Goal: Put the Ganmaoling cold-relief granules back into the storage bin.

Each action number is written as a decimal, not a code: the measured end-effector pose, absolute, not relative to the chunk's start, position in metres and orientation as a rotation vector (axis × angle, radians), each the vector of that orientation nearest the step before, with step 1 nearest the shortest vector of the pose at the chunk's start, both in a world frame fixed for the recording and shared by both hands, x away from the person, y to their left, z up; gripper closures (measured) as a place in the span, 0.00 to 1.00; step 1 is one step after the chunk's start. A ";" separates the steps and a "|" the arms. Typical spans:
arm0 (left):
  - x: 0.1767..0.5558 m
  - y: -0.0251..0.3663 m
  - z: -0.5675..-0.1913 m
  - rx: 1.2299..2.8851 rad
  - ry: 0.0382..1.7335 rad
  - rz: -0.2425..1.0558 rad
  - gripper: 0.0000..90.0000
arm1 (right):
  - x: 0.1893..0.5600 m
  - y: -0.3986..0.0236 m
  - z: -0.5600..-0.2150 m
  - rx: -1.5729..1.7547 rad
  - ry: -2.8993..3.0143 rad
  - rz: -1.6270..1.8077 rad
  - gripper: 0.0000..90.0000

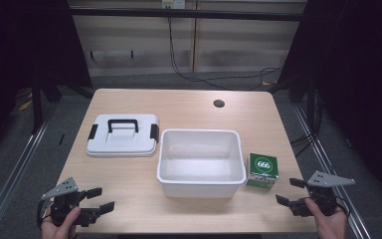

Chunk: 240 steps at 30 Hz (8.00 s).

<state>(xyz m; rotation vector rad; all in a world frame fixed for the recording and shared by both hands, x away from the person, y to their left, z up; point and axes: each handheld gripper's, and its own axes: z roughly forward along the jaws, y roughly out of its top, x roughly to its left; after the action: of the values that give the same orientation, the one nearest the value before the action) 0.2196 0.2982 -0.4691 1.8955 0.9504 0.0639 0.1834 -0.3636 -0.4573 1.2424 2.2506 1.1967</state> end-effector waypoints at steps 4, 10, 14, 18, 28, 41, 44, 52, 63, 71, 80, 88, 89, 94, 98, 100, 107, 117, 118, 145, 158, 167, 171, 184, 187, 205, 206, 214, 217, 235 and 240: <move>0.220 0.298 -0.469 1.899 0.950 0.066 0.21 | 0.182 -0.363 -0.452 1.214 2.242 1.242 0.15; 0.220 0.298 -0.469 1.903 0.950 0.069 0.21 | 0.185 -0.362 -0.440 1.184 2.237 1.279 0.15; 0.219 0.297 -0.469 1.906 0.950 0.075 0.21 | 0.191 -0.355 -0.431 1.123 2.263 1.253 0.15; 0.219 0.298 -0.468 1.906 0.951 0.077 0.21 | 0.197 -0.345 -0.422 1.058 2.332 1.290 0.15; 0.217 0.299 -0.467 1.895 0.948 0.092 0.21 | 0.214 -0.331 -0.405 0.990 2.434 1.194 0.15; 0.217 0.298 -0.467 1.890 0.947 0.091 0.21 | 0.240 -0.325 -0.400 0.878 2.600 1.105 0.15; 0.217 0.298 -0.466 1.889 0.946 0.089 0.21 | 0.244 -0.322 -0.399 0.864 2.627 1.060 0.15; 0.217 0.298 -0.467 1.892 0.947 0.084 0.21 | 0.256 -0.323 -0.395 0.832 2.635 1.009 0.15; 0.217 0.298 -0.467 1.891 0.948 0.079 0.21 | 0.274 -0.315 -0.393 0.784 2.717 0.852 0.12; 0.217 0.298 -0.467 1.894 0.947 0.078 0.21 | 0.285 -0.310 -0.395 0.752 2.792 0.733 0.11; 0.218 0.298 -0.467 1.899 0.942 0.076 0.21 | 0.296 -0.304 -0.394 0.695 2.839 0.680 0.10; 0.218 0.297 -0.468 1.902 0.936 0.073 0.21 | 0.306 -0.293 -0.393 0.621 2.913 0.569 0.10; 0.218 0.297 -0.468 1.901 0.935 0.073 0.21 | 0.307 -0.291 -0.393 0.603 2.927 0.560 0.10; 0.218 0.297 -0.468 1.900 0.936 0.068 0.21 | 0.313 -0.281 -0.395 0.545 2.982 0.440 0.10; 0.219 0.297 -0.468 1.906 0.937 0.067 0.21 | 0.319 -0.279 -0.395 0.527 2.995 0.394 0.10; 0.219 0.297 -0.468 1.905 0.936 0.067 0.21 | 0.321 -0.278 -0.396 0.517 3.006 0.374 0.10; 0.219 0.296 -0.469 1.912 0.936 0.061 0.21 | 0.326 -0.277 -0.400 0.495 3.028 0.314 0.10; 0.220 0.296 -0.470 1.913 0.935 0.054 0.21 | 0.333 -0.275 -0.411 0.455 3.082 0.168 0.10; 0.220 0.296 -0.470 1.912 0.936 0.055 0.21 | 0.333 -0.276 -0.412 0.467 3.078 0.165 0.11; 0.220 0.297 -0.469 1.908 0.936 0.052 0.21 | 0.332 -0.275 -0.418 0.514 3.089 0.166 0.18; 0.219 0.297 -0.469 1.907 0.938 0.053 0.21 | 0.318 -0.289 -0.412 0.577 3.048 0.284 0.18; 0.219 0.297 -0.469 1.908 0.938 0.054 0.21 | 0.308 -0.304 -0.397 0.632 3.002 0.432 0.18; 0.219 0.296 -0.469 1.907 0.937 0.055 0.21 | 0.304 -0.308 -0.396 0.648 2.977 0.468 0.18; 0.219 0.297 -0.470 1.907 0.942 0.055 0.21 | 0.292 -0.318 -0.390 0.648 2.934 0.636 0.18; 0.219 0.296 -0.470 1.909 0.940 0.054 0.21 | 0.290 -0.320 -0.387 0.664 2.921 0.650 0.18; 0.220 0.297 -0.470 1.908 0.942 0.054 0.21 | 0.280 -0.332 -0.366 0.683 2.787 0.828 0.18; 0.219 0.297 -0.470 1.908 0.941 0.056 0.21 | 0.280 -0.334 -0.364 0.686 2.785 0.841 0.18; 0.219 0.297 -0.470 1.906 0.945 0.056 0.21 | 0.275 -0.343 -0.350 0.711 2.724 0.930 0.18; 0.219 0.297 -0.470 1.906 0.944 0.055 0.21 | 0.273 -0.346 -0.345 0.714 2.702 0.978 0.18; 0.219 0.297 -0.469 1.906 0.944 0.056 0.21 | 0.264 -0.351 -0.315 0.663 2.592 1.068 0.18; 0.219 0.297 -0.470 1.907 0.943 0.055 0.21 | 0.262 -0.348 -0.315 0.642 2.557 1.099 0.18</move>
<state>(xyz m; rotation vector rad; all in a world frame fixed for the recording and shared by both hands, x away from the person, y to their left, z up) 0.2192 0.2967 -0.4695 1.9065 0.9434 0.0549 0.2623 -0.3476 -0.3149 0.6416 2.5567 1.0986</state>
